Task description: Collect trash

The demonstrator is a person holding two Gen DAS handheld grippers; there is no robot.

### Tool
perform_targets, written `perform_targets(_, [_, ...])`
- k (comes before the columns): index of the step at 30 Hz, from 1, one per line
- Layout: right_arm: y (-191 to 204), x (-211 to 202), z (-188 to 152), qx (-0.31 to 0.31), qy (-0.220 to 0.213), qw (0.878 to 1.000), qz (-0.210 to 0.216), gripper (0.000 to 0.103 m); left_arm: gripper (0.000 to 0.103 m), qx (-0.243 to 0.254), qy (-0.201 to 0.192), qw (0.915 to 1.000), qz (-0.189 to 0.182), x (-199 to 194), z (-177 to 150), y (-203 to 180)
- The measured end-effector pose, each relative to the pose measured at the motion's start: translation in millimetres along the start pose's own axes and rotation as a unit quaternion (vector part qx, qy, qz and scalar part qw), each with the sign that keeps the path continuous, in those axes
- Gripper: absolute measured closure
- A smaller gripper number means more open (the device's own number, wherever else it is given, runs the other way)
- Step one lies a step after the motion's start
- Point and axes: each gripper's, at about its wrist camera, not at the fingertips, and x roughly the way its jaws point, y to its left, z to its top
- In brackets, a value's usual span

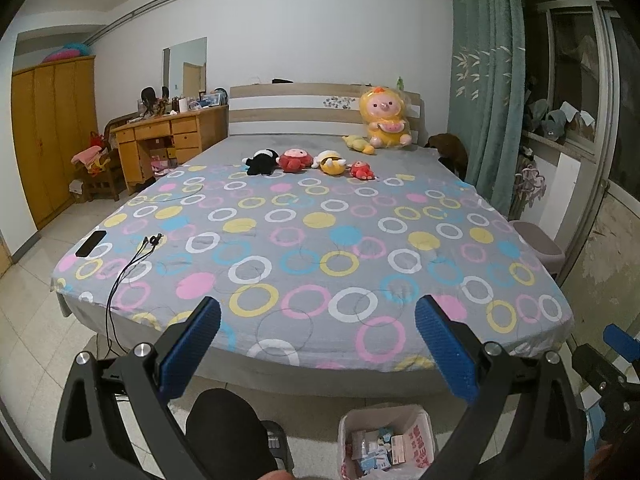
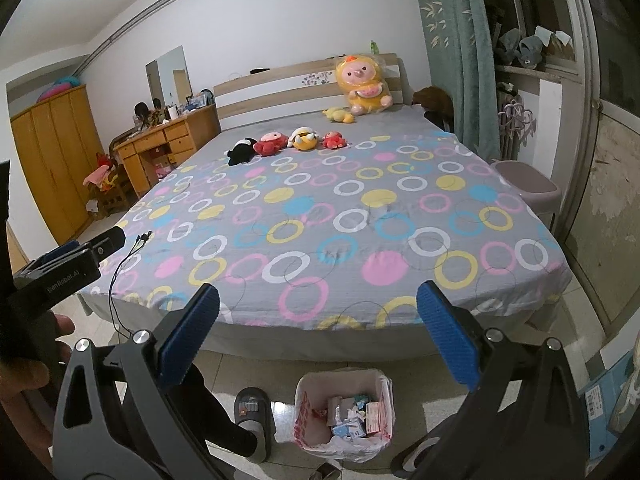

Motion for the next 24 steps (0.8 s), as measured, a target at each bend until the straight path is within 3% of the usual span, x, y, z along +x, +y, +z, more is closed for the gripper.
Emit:
perform_targets(18, [0, 0, 0, 0.000, -0.001, 1.000, 0.002, 0.007, 0.008, -0.019, -0.011, 0.9998, 0.000, -12, 7, 9])
perform_targets(24, [-1, 0, -1, -0.002, 0.003, 1.000, 0.001, 0.007, 0.008, -0.022, -0.032, 0.9992, 0.007, -20, 8, 9])
